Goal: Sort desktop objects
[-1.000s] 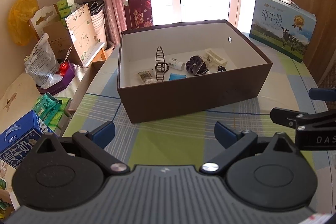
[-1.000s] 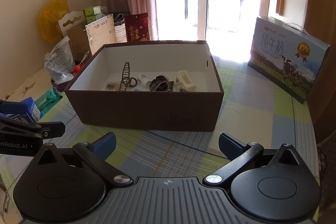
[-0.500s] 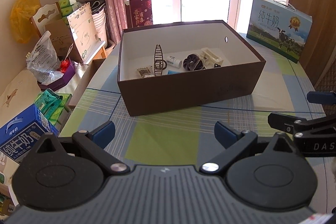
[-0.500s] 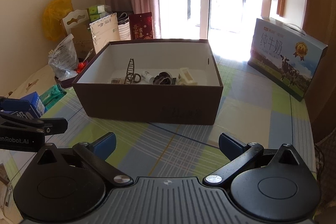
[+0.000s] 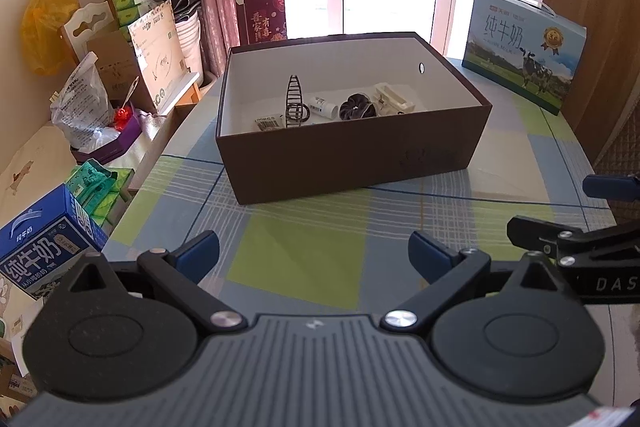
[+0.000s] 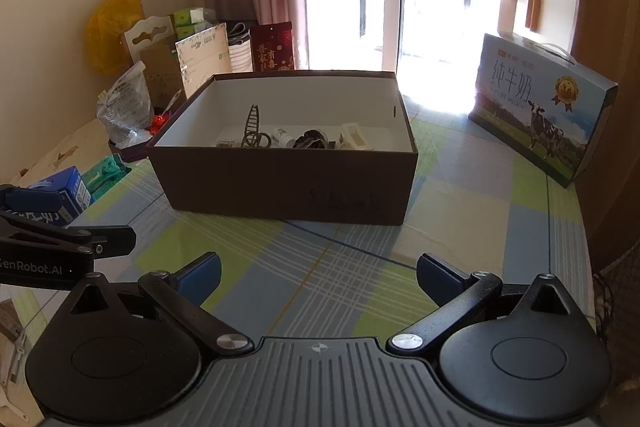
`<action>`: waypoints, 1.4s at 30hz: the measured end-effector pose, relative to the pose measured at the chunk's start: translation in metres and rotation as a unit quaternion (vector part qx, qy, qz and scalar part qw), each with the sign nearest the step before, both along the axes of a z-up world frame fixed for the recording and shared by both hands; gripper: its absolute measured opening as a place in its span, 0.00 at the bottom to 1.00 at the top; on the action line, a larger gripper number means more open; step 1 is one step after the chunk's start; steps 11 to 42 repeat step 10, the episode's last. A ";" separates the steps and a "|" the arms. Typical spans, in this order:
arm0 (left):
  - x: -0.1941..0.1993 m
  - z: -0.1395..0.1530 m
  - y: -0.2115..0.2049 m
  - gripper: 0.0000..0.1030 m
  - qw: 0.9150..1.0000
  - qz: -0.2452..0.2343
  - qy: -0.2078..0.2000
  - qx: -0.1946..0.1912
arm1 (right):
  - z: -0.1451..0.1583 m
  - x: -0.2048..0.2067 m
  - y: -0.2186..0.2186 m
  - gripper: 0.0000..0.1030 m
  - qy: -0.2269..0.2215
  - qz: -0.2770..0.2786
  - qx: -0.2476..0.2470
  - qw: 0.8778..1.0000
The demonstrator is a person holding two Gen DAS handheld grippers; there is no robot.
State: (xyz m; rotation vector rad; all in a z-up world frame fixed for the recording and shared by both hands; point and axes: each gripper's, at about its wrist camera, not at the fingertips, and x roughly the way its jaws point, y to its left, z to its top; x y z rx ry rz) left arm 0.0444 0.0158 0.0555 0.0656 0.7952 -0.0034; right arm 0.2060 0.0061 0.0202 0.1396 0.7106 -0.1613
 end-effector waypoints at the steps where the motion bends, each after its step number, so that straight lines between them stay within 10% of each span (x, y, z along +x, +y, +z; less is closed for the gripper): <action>1: -0.001 -0.001 0.000 0.97 1.000 0.001 0.001 0.000 | 0.000 -0.001 0.001 0.98 0.001 0.001 0.000 1.000; 42: 0.000 0.000 0.004 0.97 1.000 0.012 -0.002 -0.002 | 0.000 0.001 0.005 0.98 -0.002 0.013 0.001 1.000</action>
